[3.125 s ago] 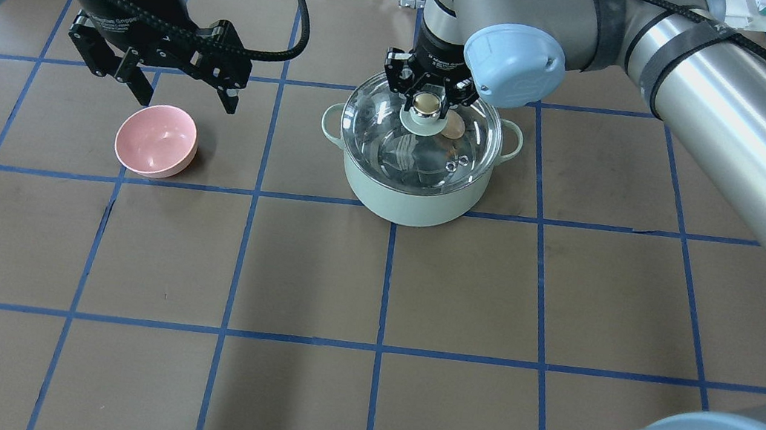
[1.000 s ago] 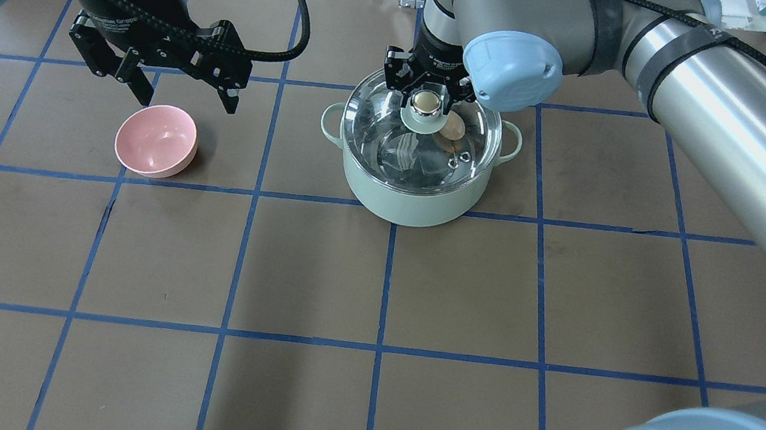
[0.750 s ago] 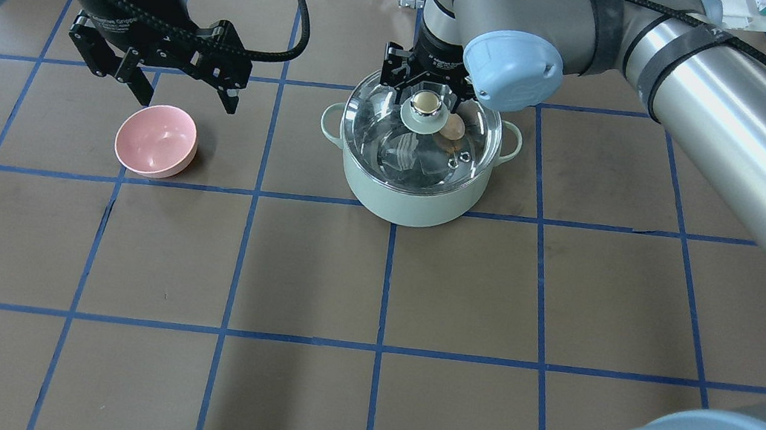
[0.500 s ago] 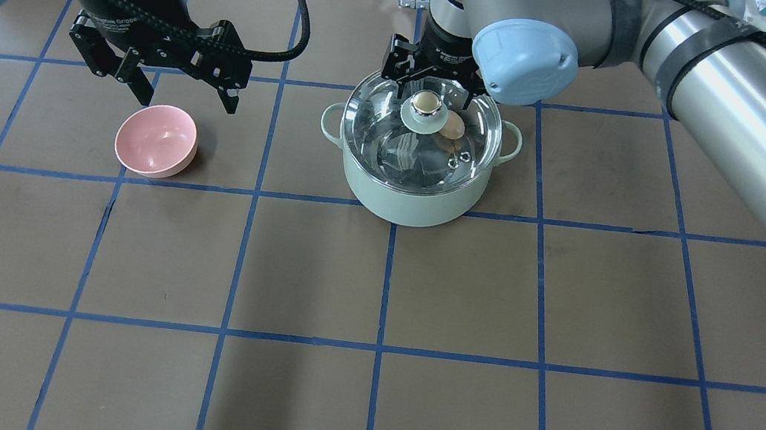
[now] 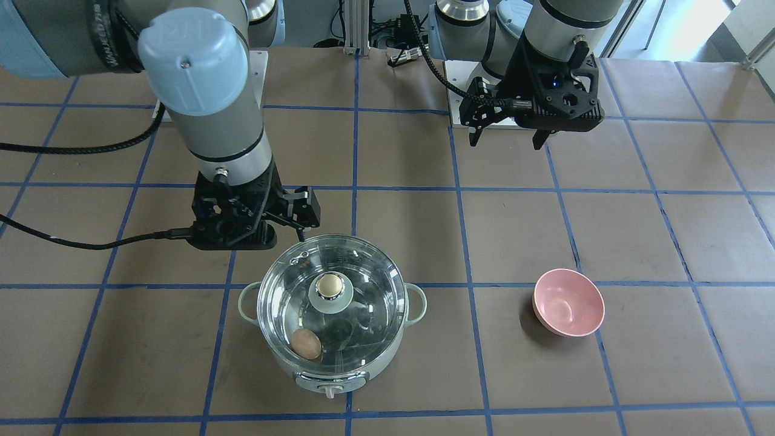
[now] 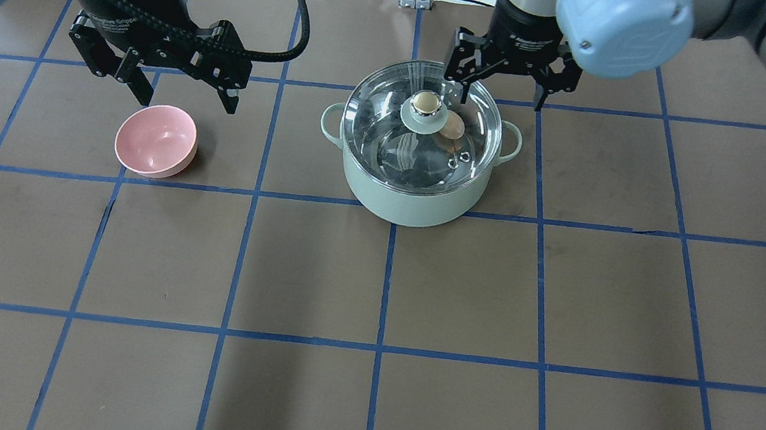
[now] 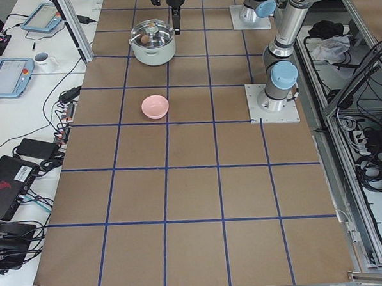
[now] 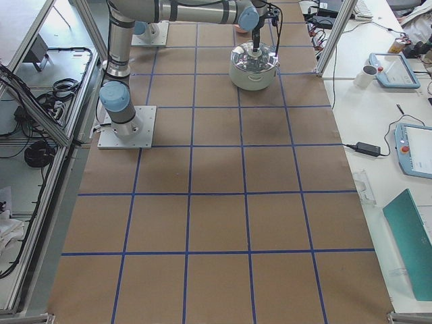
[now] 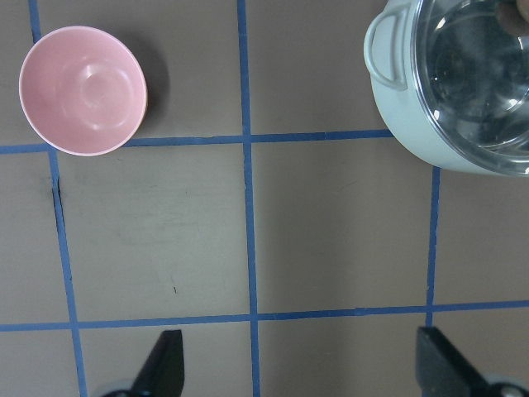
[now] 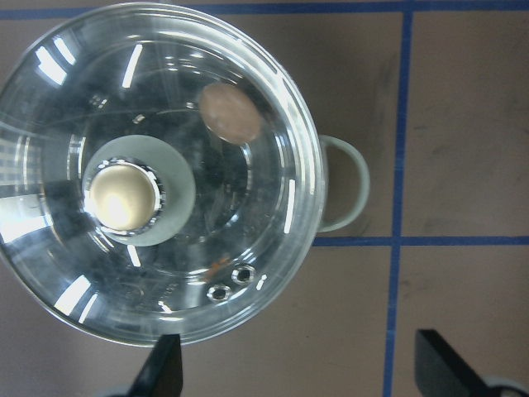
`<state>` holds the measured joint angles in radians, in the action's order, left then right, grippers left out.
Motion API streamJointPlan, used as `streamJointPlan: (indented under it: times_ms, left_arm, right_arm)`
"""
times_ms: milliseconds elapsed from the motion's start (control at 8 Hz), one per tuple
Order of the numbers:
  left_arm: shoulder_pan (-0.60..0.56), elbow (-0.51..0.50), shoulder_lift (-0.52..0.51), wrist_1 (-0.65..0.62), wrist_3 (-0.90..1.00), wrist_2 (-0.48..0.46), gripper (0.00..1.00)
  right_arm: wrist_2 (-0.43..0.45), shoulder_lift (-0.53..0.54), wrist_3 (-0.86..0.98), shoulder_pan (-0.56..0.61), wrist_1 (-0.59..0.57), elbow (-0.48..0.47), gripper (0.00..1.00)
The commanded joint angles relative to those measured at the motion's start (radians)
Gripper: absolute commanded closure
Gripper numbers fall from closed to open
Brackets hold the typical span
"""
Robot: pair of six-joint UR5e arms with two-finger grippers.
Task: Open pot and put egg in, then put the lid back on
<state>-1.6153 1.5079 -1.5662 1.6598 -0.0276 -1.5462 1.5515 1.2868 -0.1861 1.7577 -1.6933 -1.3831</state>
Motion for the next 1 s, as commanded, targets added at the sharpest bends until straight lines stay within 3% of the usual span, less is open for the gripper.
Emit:
streamJointPlan:
  times_ms: [0, 250, 875]
  left_arm:
    - [0.000, 0.000, 0.000, 0.000, 0.000, 0.000, 0.00]
    - [0.000, 0.000, 0.000, 0.000, 0.000, 0.000, 0.00]
    - [0.000, 0.000, 0.000, 0.000, 0.000, 0.000, 0.00]
  right_arm:
    - [0.004, 0.075, 0.028, -0.120, 0.101, -0.011, 0.00]
    - [0.015, 0.141, 0.054, -0.158, 0.132, -0.039, 0.00]
    - [0.009, 0.163, 0.068, -0.178, 0.156, -0.059, 0.00]
